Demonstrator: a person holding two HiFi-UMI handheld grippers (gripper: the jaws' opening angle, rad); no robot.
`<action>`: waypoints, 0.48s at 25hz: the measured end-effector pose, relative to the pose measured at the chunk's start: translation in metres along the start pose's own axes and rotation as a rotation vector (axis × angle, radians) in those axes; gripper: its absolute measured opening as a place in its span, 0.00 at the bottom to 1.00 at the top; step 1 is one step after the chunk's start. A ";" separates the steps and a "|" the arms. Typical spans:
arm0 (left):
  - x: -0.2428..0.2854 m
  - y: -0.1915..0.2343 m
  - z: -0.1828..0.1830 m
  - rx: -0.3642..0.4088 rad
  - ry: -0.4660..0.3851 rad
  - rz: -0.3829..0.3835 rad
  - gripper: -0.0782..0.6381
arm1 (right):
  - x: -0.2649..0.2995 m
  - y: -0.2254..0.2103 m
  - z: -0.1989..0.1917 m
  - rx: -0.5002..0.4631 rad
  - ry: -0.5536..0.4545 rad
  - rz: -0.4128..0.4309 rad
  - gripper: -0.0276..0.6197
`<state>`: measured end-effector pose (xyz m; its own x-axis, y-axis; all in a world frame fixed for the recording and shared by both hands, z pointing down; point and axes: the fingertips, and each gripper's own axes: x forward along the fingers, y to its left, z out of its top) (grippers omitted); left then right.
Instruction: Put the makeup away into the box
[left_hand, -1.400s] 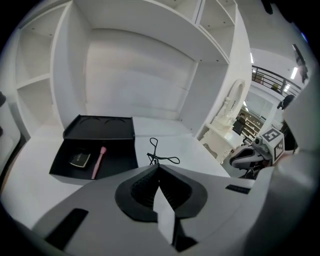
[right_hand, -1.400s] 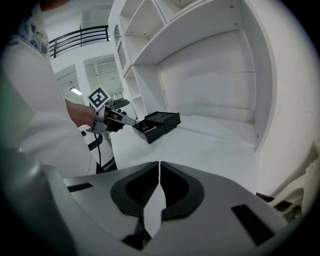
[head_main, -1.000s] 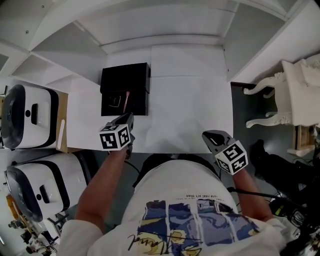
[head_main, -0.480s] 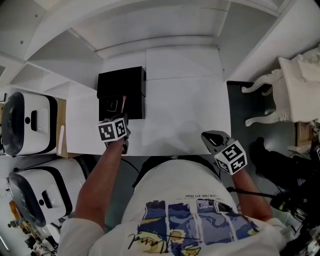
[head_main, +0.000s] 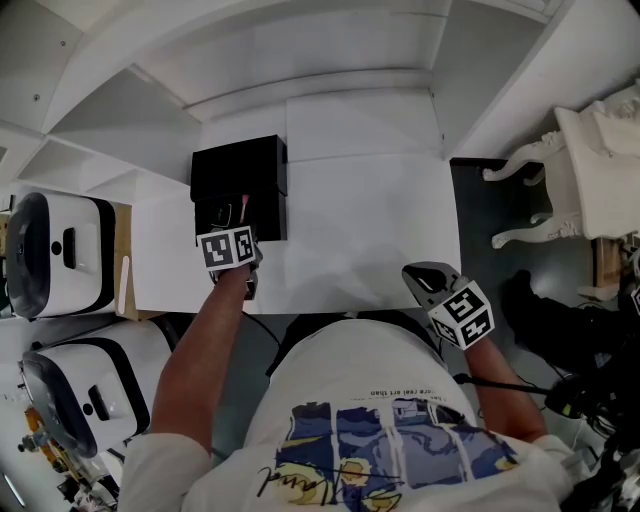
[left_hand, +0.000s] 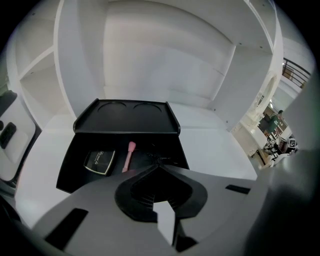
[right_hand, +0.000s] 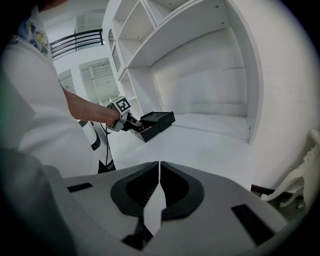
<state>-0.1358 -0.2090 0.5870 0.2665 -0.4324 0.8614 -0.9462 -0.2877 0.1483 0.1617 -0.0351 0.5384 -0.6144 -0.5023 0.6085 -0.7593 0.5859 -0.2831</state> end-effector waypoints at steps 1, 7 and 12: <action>0.003 0.000 0.001 0.003 0.009 0.002 0.13 | 0.000 -0.001 -0.001 0.003 0.001 0.000 0.09; 0.018 0.000 0.001 0.016 0.068 0.025 0.13 | -0.004 -0.005 -0.005 0.025 0.003 -0.007 0.09; 0.024 0.000 -0.004 0.026 0.113 0.027 0.13 | -0.007 -0.009 -0.011 0.047 0.007 -0.015 0.09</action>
<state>-0.1303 -0.2159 0.6095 0.2173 -0.3421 0.9142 -0.9472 -0.3002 0.1128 0.1751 -0.0305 0.5448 -0.6019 -0.5063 0.6176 -0.7775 0.5479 -0.3086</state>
